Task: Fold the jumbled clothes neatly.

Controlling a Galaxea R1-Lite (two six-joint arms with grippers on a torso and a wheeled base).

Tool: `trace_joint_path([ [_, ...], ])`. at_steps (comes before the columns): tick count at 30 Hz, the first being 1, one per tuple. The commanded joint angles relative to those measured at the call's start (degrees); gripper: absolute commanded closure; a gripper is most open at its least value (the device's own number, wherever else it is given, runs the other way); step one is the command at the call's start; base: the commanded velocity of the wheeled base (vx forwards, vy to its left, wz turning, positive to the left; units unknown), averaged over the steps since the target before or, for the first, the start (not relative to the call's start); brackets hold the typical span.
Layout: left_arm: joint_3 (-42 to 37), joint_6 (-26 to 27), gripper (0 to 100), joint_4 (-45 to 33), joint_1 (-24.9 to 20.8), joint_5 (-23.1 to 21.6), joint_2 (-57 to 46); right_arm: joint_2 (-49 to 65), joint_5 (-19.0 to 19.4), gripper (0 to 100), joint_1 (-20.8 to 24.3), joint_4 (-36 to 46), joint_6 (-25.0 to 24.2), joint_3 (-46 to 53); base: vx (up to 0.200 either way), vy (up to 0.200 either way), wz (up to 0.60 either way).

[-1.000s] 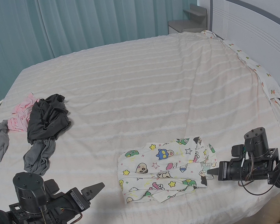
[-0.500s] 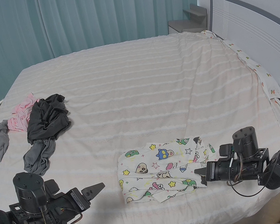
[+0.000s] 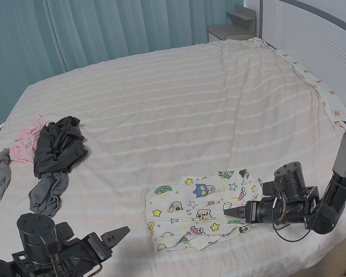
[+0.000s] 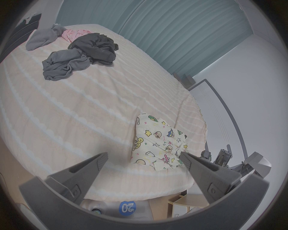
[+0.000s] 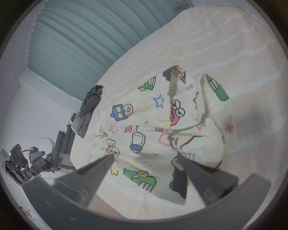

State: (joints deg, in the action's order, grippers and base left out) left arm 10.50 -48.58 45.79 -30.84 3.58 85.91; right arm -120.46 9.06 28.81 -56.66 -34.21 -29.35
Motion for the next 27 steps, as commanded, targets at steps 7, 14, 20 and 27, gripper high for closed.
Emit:
trace_joint_path([
  [7,-0.04,-0.02,0,0.0,-0.01,0.02,0.14,-0.22,0.08,0,-3.05,-1.87,-0.25,-0.18,0.0,0.0,0.0],
  [14,0.05,-0.73,0,0.0,-0.01,0.02,0.23,2.77,0.0,0,-4.9,-8.2,-3.85,2.02,0.0,0.0,0.0],
  [20,0.05,-0.82,0,0.18,-0.01,0.02,0.93,10.42,0.08,0,-5.52,-9.78,-9.3,5.36,0.0,0.0,0.0],
  [27,0.05,-0.99,0,0.18,0.08,0.11,0.49,11.56,0.17,0,-5.6,-13.47,-15.45,9.14,0.0,0.0,0.0],
])
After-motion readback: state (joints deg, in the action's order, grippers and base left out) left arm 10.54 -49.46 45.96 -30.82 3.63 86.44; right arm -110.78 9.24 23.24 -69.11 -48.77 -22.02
